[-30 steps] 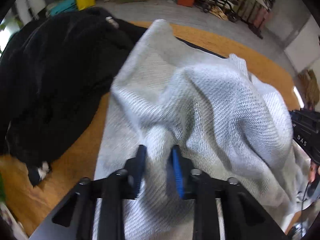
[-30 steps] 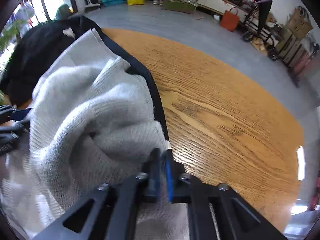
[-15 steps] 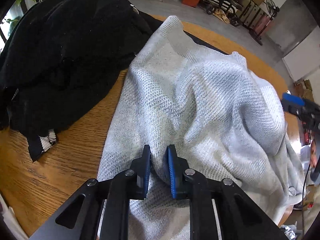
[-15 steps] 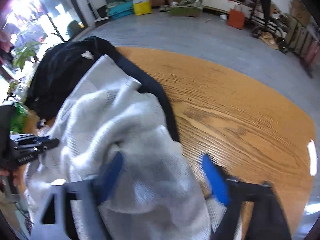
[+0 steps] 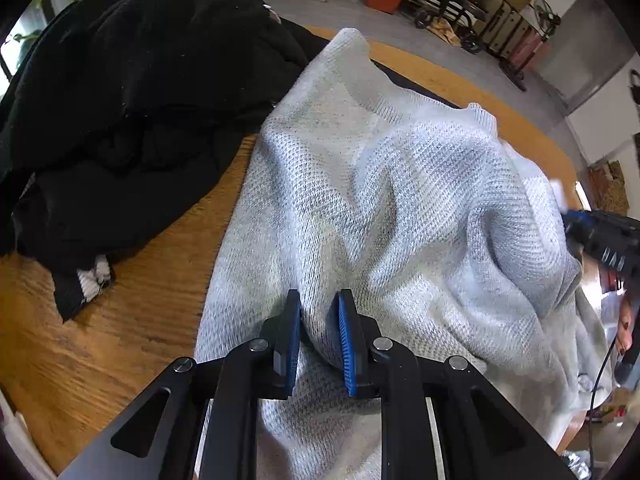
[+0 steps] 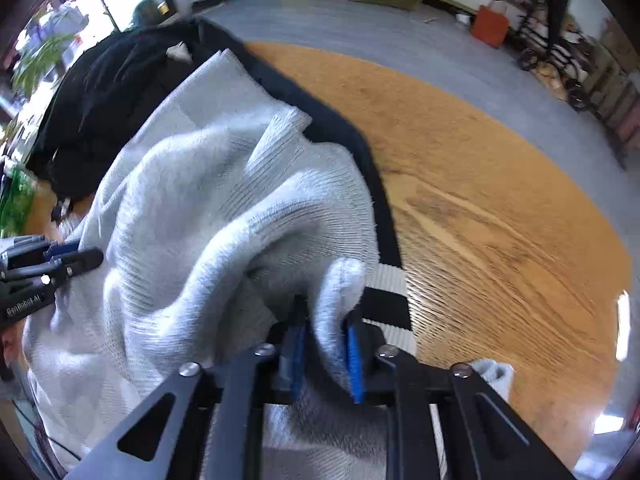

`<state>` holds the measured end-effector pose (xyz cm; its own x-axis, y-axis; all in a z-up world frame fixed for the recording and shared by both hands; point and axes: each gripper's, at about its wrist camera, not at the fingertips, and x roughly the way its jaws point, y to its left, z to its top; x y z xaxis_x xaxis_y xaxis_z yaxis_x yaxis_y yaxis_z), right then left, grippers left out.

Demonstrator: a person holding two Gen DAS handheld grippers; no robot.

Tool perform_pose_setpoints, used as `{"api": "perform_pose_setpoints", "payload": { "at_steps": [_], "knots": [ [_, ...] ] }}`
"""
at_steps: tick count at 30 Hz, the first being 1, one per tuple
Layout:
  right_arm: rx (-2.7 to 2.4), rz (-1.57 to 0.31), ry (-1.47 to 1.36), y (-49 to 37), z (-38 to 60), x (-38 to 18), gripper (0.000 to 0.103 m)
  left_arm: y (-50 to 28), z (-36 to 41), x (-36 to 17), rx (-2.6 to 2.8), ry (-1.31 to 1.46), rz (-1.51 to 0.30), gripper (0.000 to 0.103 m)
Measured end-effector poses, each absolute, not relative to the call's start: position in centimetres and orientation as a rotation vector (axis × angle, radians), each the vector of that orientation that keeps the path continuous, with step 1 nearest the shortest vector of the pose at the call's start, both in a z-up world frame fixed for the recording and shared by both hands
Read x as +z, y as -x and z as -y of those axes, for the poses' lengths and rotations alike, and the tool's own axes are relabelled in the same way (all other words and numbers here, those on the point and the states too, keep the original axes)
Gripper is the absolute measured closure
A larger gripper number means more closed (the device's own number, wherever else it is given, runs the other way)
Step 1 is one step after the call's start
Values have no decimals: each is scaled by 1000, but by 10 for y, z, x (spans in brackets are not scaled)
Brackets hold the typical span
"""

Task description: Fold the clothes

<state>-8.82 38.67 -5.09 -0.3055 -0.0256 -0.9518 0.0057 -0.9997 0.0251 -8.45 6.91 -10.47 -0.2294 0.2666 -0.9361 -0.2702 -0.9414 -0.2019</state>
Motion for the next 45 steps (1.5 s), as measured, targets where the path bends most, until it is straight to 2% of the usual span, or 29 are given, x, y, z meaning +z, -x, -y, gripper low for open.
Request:
{"api": "perform_pose_setpoints", "payload": {
  "at_steps": [9, 12, 14, 16, 19, 20, 22, 25, 29, 33, 36, 38, 41, 45],
  "knots": [
    [-3104, 306, -1692, 51, -495, 20, 91, 63, -66, -89, 2227, 1691, -63, 86],
    [-3080, 523, -1784, 37, -542, 8, 91, 60, -79, -94, 2210, 1687, -69, 86],
    [-3038, 560, -1904, 30, -557, -13, 90, 58, -81, -95, 2178, 1695, -62, 86],
    [-2991, 565, -2008, 26, -563, -30, 81, 55, -81, -95, 2160, 1686, -71, 86],
    [-2927, 538, -2133, 26, -561, -48, 52, 55, -70, -93, 2146, 1682, 16, 83],
    [-2985, 518, -2090, 28, -558, -40, 48, 56, -65, -94, 2139, 1686, 73, 83],
    [-3119, 423, -1933, 35, -548, -11, 32, 53, -50, -93, 2132, 1673, 203, 81],
    [-3168, 202, -1717, 67, -505, 27, 16, 30, -35, -87, 2151, 1615, 326, 77],
    [-3104, -86, -1467, 119, -434, 68, 14, 10, -31, -89, 2187, 1530, 378, 69],
    [-2849, -203, -1500, 183, -353, 34, 16, 4, -39, -90, 2203, 1493, 316, 65],
    [-2663, -287, -1515, 231, -292, 8, 22, -1, -38, -90, 2183, 1481, 285, 56],
    [-2604, -434, -1580, 254, -264, -20, 26, -4, -37, -95, 2154, 1489, 272, 52],
    [-2558, -614, -1654, 291, -247, -58, 28, 0, -38, -102, 2124, 1491, 288, 51],
    [-2574, -592, -1708, 318, -243, -86, 25, 7, -28, -103, 2082, 1505, 387, 51]
  ]
}}
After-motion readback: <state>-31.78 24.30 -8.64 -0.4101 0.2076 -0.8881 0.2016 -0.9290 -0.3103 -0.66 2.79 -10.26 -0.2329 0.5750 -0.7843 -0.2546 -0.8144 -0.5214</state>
